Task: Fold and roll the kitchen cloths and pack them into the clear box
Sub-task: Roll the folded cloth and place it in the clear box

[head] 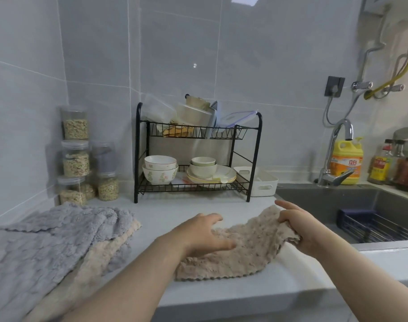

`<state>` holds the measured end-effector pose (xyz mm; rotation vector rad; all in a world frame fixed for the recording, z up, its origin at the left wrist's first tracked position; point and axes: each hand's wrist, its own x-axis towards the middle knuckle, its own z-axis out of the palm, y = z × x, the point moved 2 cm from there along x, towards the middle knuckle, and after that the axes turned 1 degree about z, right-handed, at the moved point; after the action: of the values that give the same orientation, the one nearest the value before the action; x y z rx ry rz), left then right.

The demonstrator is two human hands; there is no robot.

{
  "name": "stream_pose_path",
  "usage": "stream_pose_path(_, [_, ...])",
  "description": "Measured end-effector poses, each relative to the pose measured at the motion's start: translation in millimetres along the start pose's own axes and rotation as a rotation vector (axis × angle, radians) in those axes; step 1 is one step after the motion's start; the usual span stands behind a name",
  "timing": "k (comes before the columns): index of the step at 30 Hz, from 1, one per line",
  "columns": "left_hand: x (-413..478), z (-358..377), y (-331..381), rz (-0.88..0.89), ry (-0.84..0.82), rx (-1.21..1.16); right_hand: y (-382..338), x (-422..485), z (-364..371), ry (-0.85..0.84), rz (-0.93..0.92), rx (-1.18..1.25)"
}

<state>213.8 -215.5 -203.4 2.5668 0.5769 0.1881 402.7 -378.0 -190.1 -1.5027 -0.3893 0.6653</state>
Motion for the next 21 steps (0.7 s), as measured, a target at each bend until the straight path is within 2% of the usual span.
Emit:
stream_pose_path(3, [-19, -28, -42, -0.022, 0.313, 0.029, -23, -6, 5, 0.008, -0.08, -0.177])
stream_pose_path(5, [-30, -39, -87, -0.119, 0.382, 0.018, -36, -14, 19, 0.023, -0.143, -0.303])
stream_pose_path(7, [-39, -38, -120, -0.197, 0.415, -0.152, -44, -23, 40, 0.023, -0.201, -0.388])
stream_pose_path(9, [-43, -34, -130, -0.194, 0.472, -0.309, -44, -29, 66, 0.022, -0.251, -0.479])
stream_pose_path(11, [-44, -32, -129, -0.18, 0.534, -0.354, -38, -32, 93, 0.014, -0.29, -0.595])
stream_pose_path(18, [-45, -33, -130, -0.187, 0.51, -0.258, 3, -32, 169, -0.112, -0.286, -0.924])
stream_pose_path(21, [-45, -34, -130, -0.188, 0.511, -0.231, 24, -36, 189, -0.104, -0.31, -1.181])
